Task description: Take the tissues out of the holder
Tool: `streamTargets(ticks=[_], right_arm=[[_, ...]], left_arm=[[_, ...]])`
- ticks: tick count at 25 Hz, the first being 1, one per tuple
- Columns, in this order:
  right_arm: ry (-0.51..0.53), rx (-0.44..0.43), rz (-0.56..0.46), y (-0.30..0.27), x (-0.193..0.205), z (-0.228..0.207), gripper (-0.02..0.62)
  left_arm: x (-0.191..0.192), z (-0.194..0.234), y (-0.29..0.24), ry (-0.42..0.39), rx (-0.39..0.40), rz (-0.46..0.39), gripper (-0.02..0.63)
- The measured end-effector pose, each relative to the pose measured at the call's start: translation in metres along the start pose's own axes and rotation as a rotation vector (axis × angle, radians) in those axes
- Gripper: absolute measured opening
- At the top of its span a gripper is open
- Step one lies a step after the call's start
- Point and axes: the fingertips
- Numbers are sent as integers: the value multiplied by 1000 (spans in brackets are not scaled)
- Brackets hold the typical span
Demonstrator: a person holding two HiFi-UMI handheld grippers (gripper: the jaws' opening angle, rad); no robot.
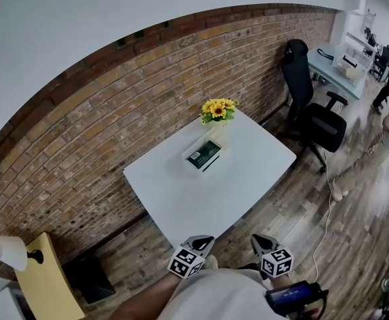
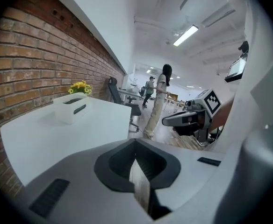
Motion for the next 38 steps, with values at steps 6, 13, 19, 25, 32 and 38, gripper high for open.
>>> streamTargets(ticks=[6,13,19,25,32,38], right_arm=[[94,-71,37,-42,-24,19,5],[123,-139,70,-86,-40,14,5],[139,-225,102,-121,-58,5,5],[154,-292,118,-152,-85,-22,5],[158,-366,145,-184,-103,-43,5],[164,-419,148,-206,-119,-52,5]], left_arm=[[2,41,13,59,-77,-14,8],[-4,72,11,102,-138,-18,8],[-21,96,-2,148,-207,-13,8],[-40,110,-26,184,-257,8,8],[-61,122,-47,220,-314,25,8],[-85,149,-60,216,-357,37,8]])
Point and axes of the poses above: the fingertips, and each gripper's own axes: y backward along the fingers, z to its left, x out of its underside, and after that the axes turned 1 degree about -z, right-handed
